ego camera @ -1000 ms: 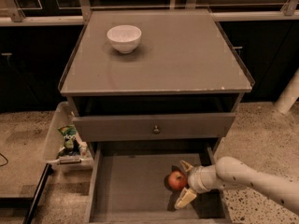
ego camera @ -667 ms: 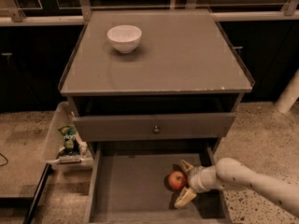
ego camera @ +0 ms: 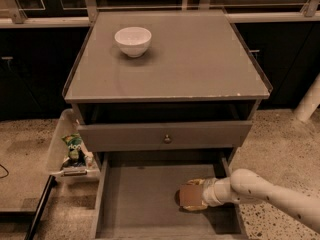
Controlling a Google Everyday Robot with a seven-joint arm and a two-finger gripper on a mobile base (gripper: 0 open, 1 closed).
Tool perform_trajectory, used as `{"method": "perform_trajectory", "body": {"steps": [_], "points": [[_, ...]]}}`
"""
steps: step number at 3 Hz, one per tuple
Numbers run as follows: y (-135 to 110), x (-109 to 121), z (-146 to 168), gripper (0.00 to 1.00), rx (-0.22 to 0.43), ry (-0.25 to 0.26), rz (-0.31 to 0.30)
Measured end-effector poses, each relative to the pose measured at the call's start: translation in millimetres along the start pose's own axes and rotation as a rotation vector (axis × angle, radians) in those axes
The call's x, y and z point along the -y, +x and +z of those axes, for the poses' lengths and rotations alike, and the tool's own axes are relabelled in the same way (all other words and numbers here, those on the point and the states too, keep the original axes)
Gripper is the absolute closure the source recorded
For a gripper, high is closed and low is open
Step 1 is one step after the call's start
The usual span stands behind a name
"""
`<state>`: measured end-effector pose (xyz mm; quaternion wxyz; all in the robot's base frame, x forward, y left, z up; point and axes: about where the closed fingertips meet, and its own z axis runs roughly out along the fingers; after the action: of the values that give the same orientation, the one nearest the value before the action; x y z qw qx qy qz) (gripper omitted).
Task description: Pick apple from middle drawer and place on counter
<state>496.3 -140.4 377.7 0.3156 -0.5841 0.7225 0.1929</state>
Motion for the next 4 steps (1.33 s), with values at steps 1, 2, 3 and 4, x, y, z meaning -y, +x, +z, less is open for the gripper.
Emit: {"method": "perform_trajectory", "body": {"steps": [1,2,3,4], "points": [[0.0,0.0,0.0,0.66,0.0,0.0,0.0],[0.0,0.0,0.1,0.89,0.0,0.0,0.0],[-0.2,-0.1,0.0,1.0,0.0,0.0,0.0],[-9.3,-1.9,-6.9,1.0,0.006,0.002,-0.012]]}}
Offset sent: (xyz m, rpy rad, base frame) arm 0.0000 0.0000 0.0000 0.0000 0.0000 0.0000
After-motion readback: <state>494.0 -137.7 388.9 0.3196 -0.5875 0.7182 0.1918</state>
